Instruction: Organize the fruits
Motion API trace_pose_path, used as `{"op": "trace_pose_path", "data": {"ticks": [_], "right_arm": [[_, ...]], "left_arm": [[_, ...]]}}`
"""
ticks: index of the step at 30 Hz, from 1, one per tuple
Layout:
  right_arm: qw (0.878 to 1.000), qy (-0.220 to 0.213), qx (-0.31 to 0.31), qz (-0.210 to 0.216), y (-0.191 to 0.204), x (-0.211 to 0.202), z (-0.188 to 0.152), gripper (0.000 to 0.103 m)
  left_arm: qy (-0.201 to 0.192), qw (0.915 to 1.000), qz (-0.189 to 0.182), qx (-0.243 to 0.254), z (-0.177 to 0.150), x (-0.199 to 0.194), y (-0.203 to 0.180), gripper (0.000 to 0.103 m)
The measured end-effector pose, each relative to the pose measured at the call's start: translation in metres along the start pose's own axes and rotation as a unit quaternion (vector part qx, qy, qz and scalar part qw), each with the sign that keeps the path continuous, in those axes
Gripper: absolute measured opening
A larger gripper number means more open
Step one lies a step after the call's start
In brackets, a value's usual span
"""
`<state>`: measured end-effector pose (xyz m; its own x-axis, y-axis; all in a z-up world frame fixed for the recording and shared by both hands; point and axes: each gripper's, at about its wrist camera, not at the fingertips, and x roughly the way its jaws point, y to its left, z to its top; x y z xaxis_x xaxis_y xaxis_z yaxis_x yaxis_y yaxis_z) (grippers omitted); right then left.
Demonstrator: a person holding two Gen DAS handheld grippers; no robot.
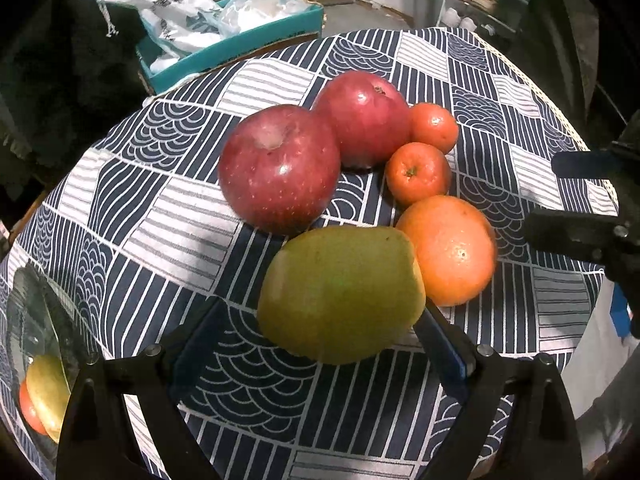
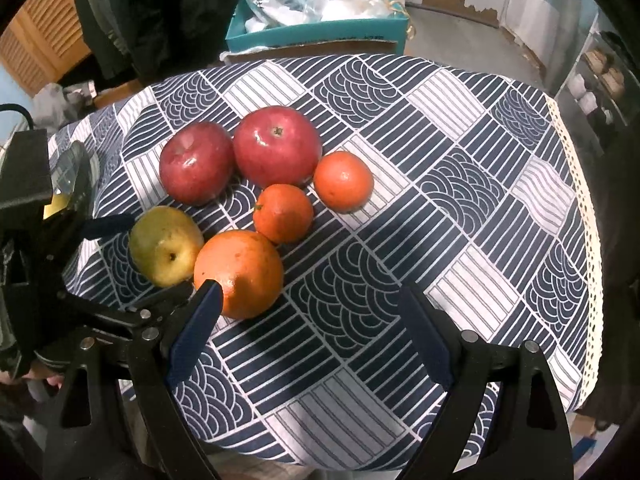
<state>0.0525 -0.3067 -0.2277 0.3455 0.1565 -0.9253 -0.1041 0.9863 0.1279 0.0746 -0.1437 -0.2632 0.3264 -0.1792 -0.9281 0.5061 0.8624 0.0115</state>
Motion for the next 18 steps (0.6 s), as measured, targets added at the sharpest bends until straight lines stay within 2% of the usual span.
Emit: {"op": "trace_pose_path", "data": {"ticks": [4, 9, 18], "right_arm": [[1.0, 0.001, 0.0, -0.001, -0.0003, 0.0007, 0.0004, 0.089], [1.0, 0.0, 0.001, 0.0, -0.0005, 0.0009, 0.0012, 0.089], [1.0, -0.003, -0.003, -0.001, 0.002, -0.0001, 0.0033, 0.089]], "left_arm": [[0.002, 1.0, 0.003, 0.002, 0.0009, 0.0038, -0.0002, 0.093], [0.011, 0.9998, -0.018, -0.002, -0.0007, 0.009, -0.001, 0.079], [0.0, 0.9999, -0.012, -0.002, -0.0032, 0.0064, -0.0017, 0.078]]}}
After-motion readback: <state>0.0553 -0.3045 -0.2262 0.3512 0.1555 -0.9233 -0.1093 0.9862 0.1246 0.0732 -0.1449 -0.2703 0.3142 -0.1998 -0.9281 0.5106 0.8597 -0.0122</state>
